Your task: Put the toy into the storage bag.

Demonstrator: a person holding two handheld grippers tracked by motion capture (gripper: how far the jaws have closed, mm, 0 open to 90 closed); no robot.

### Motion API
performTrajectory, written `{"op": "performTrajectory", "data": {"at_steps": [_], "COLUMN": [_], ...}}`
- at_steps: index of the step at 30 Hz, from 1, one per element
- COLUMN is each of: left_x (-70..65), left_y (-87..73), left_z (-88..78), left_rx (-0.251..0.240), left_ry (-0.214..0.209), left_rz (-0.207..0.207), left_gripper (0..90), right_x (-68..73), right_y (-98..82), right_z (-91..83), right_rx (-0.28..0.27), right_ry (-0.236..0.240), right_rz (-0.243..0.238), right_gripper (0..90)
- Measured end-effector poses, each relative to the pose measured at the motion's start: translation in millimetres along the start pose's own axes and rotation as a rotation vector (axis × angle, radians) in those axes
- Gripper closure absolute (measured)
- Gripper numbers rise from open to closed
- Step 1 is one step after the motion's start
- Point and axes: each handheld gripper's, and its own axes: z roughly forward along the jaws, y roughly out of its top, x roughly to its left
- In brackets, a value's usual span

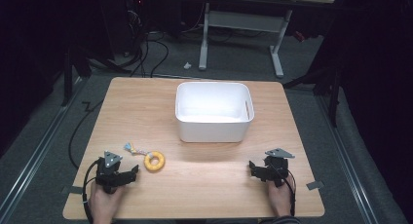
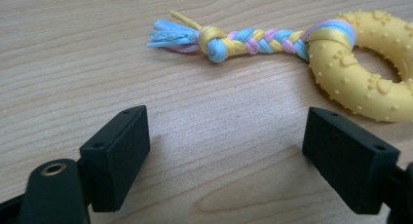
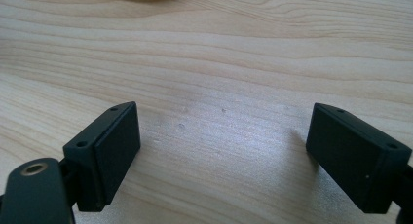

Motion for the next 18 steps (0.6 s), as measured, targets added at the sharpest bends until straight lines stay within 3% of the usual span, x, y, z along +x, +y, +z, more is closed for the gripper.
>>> {"op": "performTrajectory", "data": {"at_steps": [18], "left_x": [-3.1], "left_y": [2.8], "left_z": [3.1], "left_rx": [0.009], "left_ry": [0.001], "left_rz": [-0.001], "left_gripper": [13.1], "right_x": [1.1], "right_y": [0.0], "right_z": [-0.1], "right_rx": [-0.001], "right_ry": [0.012], "right_rz": [-0.01], "right_gripper": [12.7]}}
